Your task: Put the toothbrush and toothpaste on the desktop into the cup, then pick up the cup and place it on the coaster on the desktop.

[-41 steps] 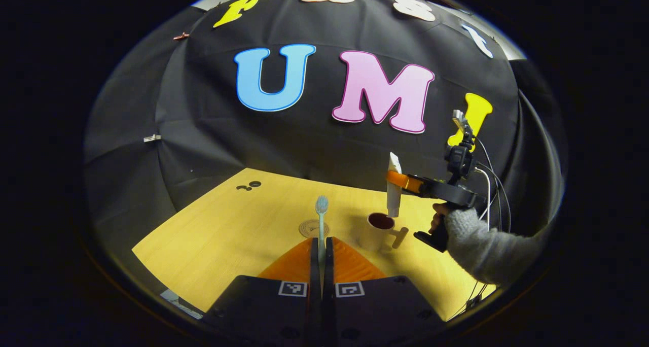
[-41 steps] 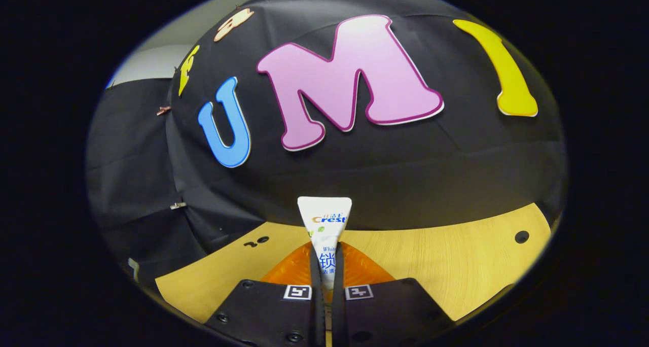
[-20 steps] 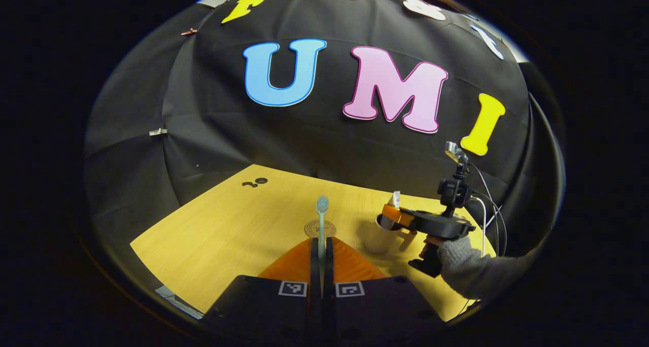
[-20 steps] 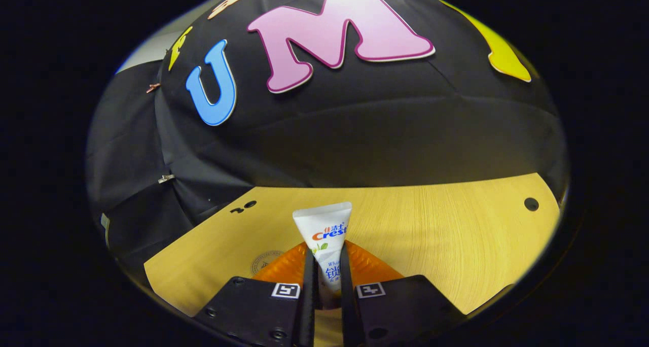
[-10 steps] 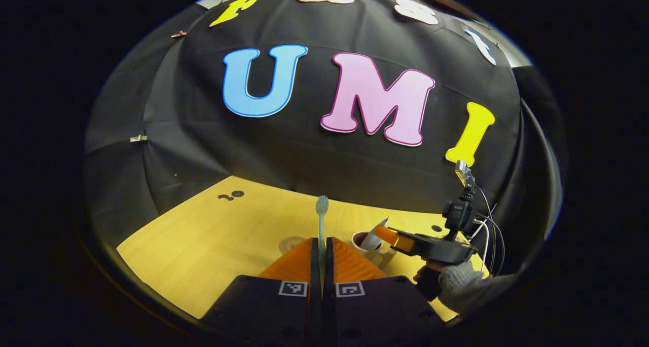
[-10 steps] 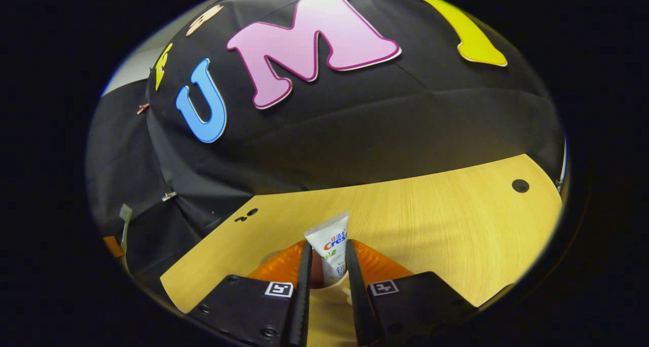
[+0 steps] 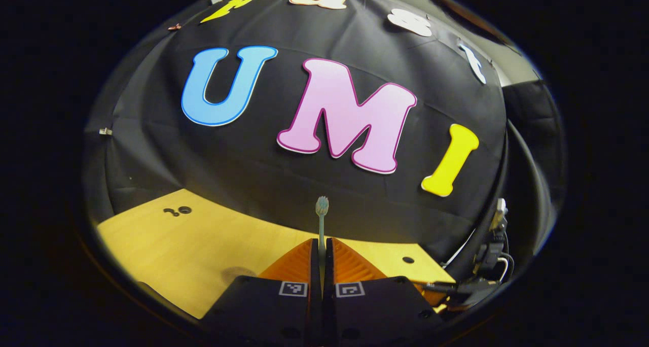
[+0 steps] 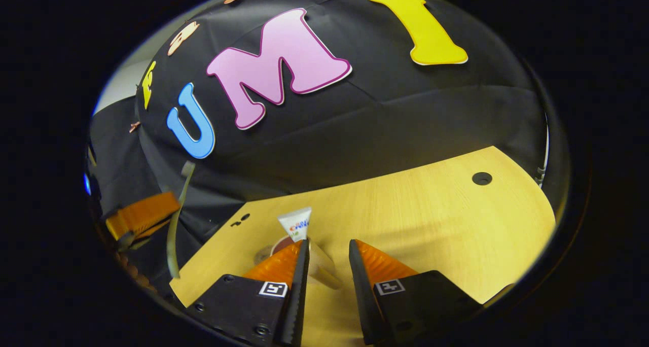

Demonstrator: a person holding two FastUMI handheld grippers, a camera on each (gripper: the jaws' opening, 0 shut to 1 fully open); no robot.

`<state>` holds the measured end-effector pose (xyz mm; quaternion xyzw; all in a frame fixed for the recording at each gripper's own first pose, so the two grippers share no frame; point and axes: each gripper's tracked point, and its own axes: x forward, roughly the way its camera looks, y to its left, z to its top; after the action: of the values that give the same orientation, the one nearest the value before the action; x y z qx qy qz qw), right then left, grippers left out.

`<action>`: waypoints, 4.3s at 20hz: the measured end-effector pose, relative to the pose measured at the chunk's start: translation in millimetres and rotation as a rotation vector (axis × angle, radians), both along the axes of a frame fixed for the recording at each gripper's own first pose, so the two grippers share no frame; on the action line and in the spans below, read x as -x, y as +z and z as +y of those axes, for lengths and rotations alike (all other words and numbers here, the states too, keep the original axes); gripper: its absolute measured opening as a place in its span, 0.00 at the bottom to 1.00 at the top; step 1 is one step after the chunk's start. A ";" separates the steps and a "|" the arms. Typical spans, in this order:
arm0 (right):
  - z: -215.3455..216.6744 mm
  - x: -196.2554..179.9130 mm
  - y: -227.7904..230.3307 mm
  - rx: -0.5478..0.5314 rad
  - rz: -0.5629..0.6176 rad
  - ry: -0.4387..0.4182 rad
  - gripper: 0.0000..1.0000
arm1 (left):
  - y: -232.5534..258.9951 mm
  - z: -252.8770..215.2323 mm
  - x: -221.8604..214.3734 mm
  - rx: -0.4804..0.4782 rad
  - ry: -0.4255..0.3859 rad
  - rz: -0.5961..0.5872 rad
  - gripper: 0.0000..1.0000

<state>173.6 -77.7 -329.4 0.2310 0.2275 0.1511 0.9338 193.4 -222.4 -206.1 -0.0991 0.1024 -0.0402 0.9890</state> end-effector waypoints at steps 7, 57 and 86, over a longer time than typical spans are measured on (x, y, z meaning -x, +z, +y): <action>4.0 40.2 -32.5 0.027 0.072 0.036 0.48 | -26.4 5.2 -59.8 0.112 0.044 -0.071 0.06; 61.2 -10.0 -87.4 0.552 0.164 0.853 0.62 | -132.4 113.8 140.8 -0.184 0.146 0.256 0.72; 138.6 -26.3 -109.5 0.642 0.231 0.811 0.23 | -136.9 211.8 161.1 -0.089 0.215 0.304 0.62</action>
<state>199.9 60.9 -438.9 -0.1578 0.4346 0.3965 0.7931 32.3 -10.6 -343.0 -0.0705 0.2411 0.0859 0.9641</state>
